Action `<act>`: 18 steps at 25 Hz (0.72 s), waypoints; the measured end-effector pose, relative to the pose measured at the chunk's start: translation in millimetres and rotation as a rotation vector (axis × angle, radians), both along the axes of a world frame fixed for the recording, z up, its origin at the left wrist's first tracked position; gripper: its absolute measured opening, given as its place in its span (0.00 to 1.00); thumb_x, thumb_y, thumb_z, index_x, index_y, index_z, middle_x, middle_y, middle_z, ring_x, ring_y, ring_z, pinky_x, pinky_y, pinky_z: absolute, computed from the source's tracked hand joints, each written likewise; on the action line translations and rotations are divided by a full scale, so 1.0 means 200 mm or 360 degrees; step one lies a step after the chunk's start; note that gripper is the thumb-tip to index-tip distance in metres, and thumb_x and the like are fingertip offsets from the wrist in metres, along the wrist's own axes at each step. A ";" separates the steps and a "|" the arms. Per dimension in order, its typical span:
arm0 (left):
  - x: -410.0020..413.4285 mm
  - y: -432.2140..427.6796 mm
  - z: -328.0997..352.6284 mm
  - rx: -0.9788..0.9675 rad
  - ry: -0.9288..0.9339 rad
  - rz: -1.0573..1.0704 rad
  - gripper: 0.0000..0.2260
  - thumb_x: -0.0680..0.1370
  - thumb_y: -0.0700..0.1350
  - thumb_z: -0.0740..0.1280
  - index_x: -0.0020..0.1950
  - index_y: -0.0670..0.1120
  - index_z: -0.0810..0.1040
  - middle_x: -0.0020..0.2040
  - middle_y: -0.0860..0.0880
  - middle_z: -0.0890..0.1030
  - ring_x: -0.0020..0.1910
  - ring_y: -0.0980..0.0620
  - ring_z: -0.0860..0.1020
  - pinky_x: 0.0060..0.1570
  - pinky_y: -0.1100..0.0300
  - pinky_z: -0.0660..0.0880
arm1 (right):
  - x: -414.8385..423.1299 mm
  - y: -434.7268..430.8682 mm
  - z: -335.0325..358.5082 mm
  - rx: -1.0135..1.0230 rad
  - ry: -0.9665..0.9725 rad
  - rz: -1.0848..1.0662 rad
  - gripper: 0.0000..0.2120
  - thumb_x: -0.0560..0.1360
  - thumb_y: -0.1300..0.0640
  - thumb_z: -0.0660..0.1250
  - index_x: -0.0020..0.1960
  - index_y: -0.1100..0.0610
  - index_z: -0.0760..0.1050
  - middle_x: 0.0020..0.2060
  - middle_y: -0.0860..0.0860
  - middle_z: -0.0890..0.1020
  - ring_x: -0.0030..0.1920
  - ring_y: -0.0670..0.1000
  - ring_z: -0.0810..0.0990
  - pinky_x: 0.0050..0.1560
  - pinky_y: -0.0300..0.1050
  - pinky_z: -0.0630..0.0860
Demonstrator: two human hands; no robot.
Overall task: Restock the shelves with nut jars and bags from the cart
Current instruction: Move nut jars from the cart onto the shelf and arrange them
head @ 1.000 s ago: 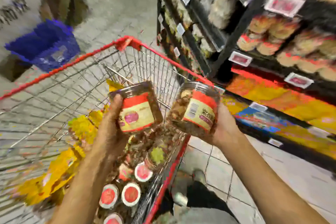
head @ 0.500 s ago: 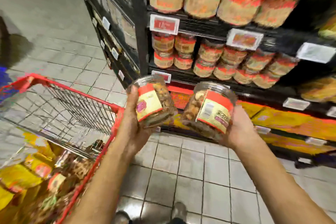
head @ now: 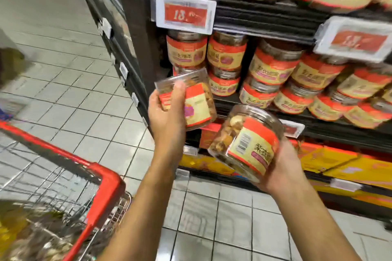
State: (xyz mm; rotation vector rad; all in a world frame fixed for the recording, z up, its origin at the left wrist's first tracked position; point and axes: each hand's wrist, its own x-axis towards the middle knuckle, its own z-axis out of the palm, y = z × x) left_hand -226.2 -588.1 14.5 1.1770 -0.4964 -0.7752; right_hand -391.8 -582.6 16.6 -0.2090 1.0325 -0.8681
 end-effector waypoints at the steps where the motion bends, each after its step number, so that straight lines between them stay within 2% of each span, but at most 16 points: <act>1: 0.00 -0.04 -0.03 -0.0026 -0.0170 0.0097 0.24 0.72 0.55 0.69 0.59 0.38 0.75 0.43 0.48 0.82 0.38 0.59 0.81 0.37 0.65 0.77 | 0.01 0.00 -0.04 0.0017 -0.0022 -0.0031 0.26 0.73 0.40 0.59 0.26 0.55 0.83 0.28 0.53 0.84 0.27 0.54 0.83 0.25 0.53 0.80; 3: -0.01 -0.11 -0.07 -0.0061 -0.0439 0.0196 0.32 0.67 0.59 0.68 0.62 0.38 0.73 0.50 0.46 0.82 0.45 0.55 0.81 0.46 0.61 0.78 | 0.00 0.02 -0.09 0.0063 -0.0083 -0.0071 0.23 0.69 0.40 0.62 0.27 0.55 0.83 0.30 0.54 0.84 0.27 0.55 0.83 0.24 0.53 0.79; 5: 0.01 -0.17 -0.12 -0.0067 -0.0594 0.0246 0.35 0.67 0.60 0.68 0.66 0.39 0.70 0.55 0.44 0.81 0.52 0.52 0.81 0.53 0.56 0.78 | -0.01 0.04 -0.12 0.0122 -0.0049 -0.0112 0.25 0.69 0.40 0.61 0.23 0.55 0.81 0.26 0.54 0.83 0.23 0.54 0.81 0.19 0.50 0.76; 7: 0.03 -0.22 -0.18 -0.0064 -0.0694 0.0292 0.37 0.67 0.61 0.68 0.68 0.40 0.68 0.59 0.44 0.79 0.56 0.50 0.79 0.56 0.53 0.76 | -0.03 0.04 -0.15 0.0155 -0.0055 -0.0132 0.29 0.71 0.39 0.59 0.21 0.56 0.80 0.24 0.55 0.82 0.20 0.54 0.79 0.15 0.50 0.73; 8: 0.04 -0.26 -0.21 -0.0076 -0.0722 0.0309 0.38 0.67 0.61 0.68 0.69 0.40 0.66 0.60 0.43 0.78 0.57 0.49 0.79 0.57 0.52 0.76 | -0.04 0.04 -0.16 0.0139 -0.0114 -0.0103 0.27 0.69 0.39 0.61 0.22 0.56 0.81 0.25 0.56 0.82 0.21 0.55 0.80 0.15 0.51 0.73; 11: 0.04 -0.37 -0.27 -0.0128 -0.0842 0.0269 0.38 0.68 0.60 0.67 0.70 0.40 0.64 0.61 0.42 0.77 0.57 0.47 0.78 0.55 0.54 0.77 | -0.04 0.00 -0.20 0.0080 -0.0254 -0.0005 0.20 0.54 0.40 0.67 0.29 0.57 0.84 0.32 0.58 0.84 0.28 0.58 0.83 0.21 0.57 0.76; 12: 0.04 -0.40 -0.28 -0.0133 -0.0898 0.0239 0.38 0.68 0.60 0.67 0.71 0.39 0.63 0.61 0.41 0.76 0.58 0.46 0.78 0.54 0.56 0.77 | -0.04 -0.02 -0.21 0.0065 -0.0235 0.0000 0.19 0.56 0.40 0.66 0.28 0.56 0.83 0.31 0.57 0.84 0.27 0.58 0.83 0.21 0.58 0.76; 13: 0.05 -0.44 -0.30 -0.0127 -0.0928 0.0204 0.39 0.69 0.60 0.66 0.71 0.38 0.61 0.63 0.40 0.75 0.59 0.45 0.77 0.54 0.56 0.77 | -0.04 -0.04 -0.21 0.0058 -0.0195 -0.0016 0.21 0.63 0.39 0.64 0.26 0.55 0.83 0.29 0.56 0.84 0.25 0.56 0.82 0.20 0.57 0.76; 15: 0.07 -0.48 -0.34 -0.0067 -0.1025 0.0144 0.40 0.69 0.59 0.65 0.71 0.35 0.58 0.65 0.38 0.73 0.63 0.43 0.74 0.59 0.52 0.75 | -0.03 -0.09 -0.20 0.0067 -0.0120 -0.0031 0.28 0.72 0.39 0.57 0.23 0.54 0.81 0.27 0.55 0.83 0.23 0.54 0.81 0.19 0.56 0.75; 18: 0.12 -0.49 -0.38 0.0080 -0.1187 0.0067 0.41 0.71 0.60 0.64 0.74 0.36 0.54 0.69 0.38 0.68 0.68 0.43 0.69 0.66 0.48 0.68 | -0.02 -0.16 -0.20 0.0084 -0.0118 0.0010 0.29 0.73 0.37 0.56 0.25 0.53 0.82 0.29 0.54 0.84 0.25 0.55 0.82 0.23 0.58 0.76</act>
